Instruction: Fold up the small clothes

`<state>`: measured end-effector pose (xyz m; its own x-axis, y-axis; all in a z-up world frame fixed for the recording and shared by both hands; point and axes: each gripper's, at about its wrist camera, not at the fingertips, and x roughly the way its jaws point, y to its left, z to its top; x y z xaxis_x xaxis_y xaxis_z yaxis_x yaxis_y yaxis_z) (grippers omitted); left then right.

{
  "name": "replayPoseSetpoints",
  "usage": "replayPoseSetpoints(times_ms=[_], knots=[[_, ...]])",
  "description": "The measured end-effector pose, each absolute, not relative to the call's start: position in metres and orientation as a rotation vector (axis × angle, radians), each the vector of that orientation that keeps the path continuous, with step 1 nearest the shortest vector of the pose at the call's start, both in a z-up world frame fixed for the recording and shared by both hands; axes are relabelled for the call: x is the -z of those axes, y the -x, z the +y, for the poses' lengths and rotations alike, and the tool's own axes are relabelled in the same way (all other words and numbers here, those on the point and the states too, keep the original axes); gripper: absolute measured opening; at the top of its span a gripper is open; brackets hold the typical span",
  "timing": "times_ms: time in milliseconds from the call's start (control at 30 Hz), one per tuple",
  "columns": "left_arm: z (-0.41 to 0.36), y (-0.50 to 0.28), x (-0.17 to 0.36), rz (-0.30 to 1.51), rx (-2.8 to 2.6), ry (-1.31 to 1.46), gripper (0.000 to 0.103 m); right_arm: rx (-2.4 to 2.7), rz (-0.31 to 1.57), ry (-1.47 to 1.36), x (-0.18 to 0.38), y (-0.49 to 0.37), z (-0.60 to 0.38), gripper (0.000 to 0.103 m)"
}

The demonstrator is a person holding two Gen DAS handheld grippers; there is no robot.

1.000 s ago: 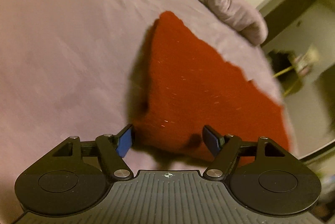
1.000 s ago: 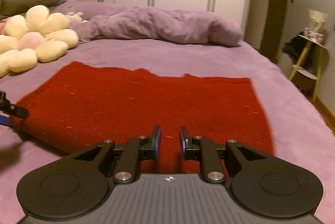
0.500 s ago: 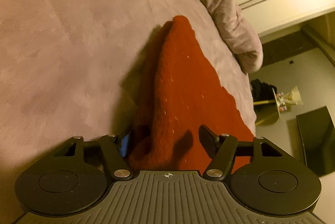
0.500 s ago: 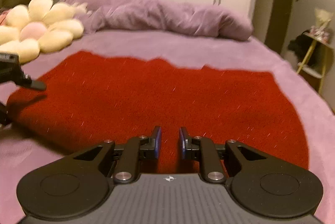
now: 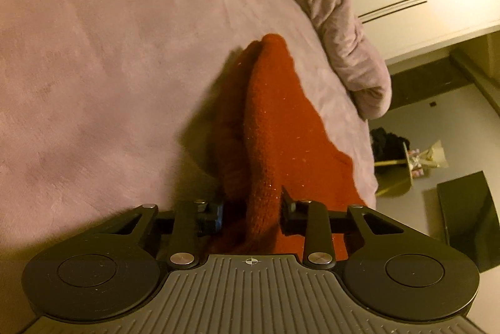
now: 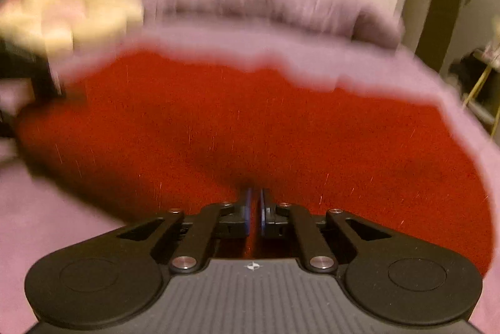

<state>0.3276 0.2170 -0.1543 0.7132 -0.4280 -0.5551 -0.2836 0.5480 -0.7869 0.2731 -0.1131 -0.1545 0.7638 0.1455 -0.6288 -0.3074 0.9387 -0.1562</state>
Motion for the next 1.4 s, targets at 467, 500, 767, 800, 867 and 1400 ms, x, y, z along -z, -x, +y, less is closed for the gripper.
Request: replayPoseSetpoints(times_ms=[467,500,767,800,867,1400], knots=[[0.118,-0.326,0.042,0.668,0.248,0.524,0.03,-0.027,0.545,0.182,0.121,-0.237,-0.186,0.008],[0.103,-0.328,0.036,0.666,0.272,0.498,0.03,-0.002,0.547,0.162,0.121,-0.236,-0.193,0.009],[-0.027,-0.351,0.055,0.738,0.456,0.318,0.03,0.116,0.531,0.079,0.12,-0.227,-0.243,0.014],[-0.037,-0.353,0.064,0.754,0.461,0.304,0.031,0.125,0.534,0.082,0.122,-0.226,-0.247,0.014],[-0.058,-0.358,0.087,0.801,0.452,0.28,0.032,0.141,0.544,0.077,0.125,-0.227,-0.254,0.015],[-0.016,-0.307,0.063,0.701,0.434,0.292,0.069,0.138,0.548,0.048,0.127,-0.219,-0.272,0.02]])
